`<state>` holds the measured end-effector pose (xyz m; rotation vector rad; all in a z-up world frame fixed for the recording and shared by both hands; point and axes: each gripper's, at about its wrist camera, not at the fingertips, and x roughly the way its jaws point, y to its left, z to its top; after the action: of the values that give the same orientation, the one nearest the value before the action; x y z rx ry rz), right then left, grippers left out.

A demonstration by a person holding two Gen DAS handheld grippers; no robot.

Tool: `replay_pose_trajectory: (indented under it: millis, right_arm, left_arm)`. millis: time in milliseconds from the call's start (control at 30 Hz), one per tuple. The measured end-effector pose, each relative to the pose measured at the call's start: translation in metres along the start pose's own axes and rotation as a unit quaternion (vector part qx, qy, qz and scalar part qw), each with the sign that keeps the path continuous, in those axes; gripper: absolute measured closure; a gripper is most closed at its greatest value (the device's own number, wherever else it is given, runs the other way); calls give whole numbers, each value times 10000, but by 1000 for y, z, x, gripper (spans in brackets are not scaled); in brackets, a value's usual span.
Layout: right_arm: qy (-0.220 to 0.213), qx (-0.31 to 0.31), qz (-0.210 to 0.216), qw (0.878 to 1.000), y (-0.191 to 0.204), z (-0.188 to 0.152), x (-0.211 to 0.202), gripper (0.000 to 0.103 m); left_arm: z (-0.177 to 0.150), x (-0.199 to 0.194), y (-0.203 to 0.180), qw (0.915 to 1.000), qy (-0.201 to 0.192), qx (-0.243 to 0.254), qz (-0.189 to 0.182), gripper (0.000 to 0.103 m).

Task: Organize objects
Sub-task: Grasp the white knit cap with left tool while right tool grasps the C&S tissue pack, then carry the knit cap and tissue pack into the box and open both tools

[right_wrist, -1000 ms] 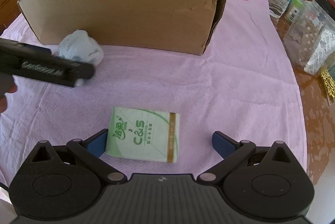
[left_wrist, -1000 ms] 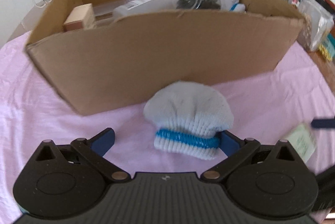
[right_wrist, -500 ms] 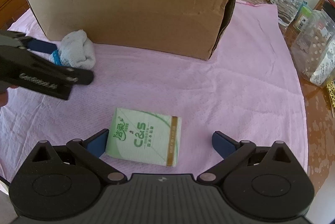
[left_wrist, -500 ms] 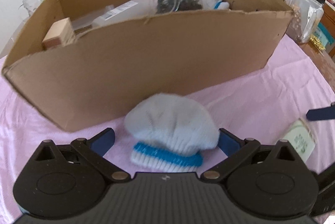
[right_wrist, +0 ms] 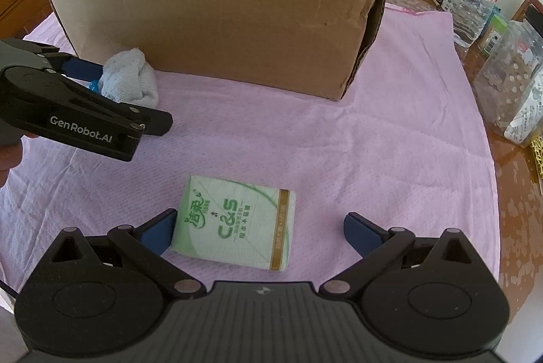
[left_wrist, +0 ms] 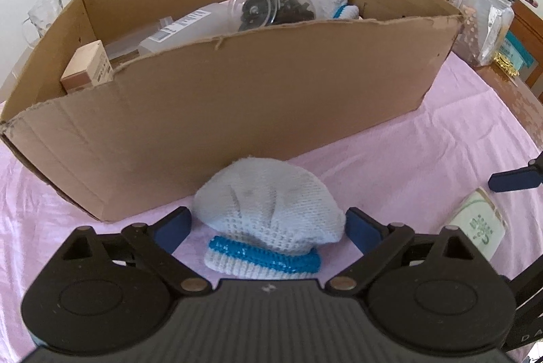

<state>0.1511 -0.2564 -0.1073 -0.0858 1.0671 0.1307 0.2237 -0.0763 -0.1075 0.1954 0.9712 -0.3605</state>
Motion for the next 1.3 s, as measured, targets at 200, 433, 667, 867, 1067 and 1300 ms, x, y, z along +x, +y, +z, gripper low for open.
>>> replay_pose_trajectory:
  millis: [200, 433, 667, 867, 1067, 1300]
  right_arm:
    - [19, -109, 81, 9999, 9, 2, -2, 2]
    - [-42, -172, 96, 9998, 18, -1, -9, 19]
    - [-22, -85, 71, 9999, 12, 2, -13, 32]
    - [39, -84, 106, 9999, 16, 1, -16, 32]
    - [43, -199, 139, 9997, 16, 6, -24, 32]
    - [-165, -355, 272, 9989, 10, 28, -52, 32]
  left_arm:
    - [0, -1, 0, 10000, -19, 91, 21, 7]
    - [1, -4, 1, 9999, -4, 98, -76, 19]
    - [3, -8, 1, 9997, 16, 203, -112, 27]
    - [4, -17, 2, 9991, 94, 317, -276, 30]
    - [7, -38, 5, 9971, 157, 554, -497, 31]
    - [29, -90, 9, 9928, -51, 956, -720, 31]
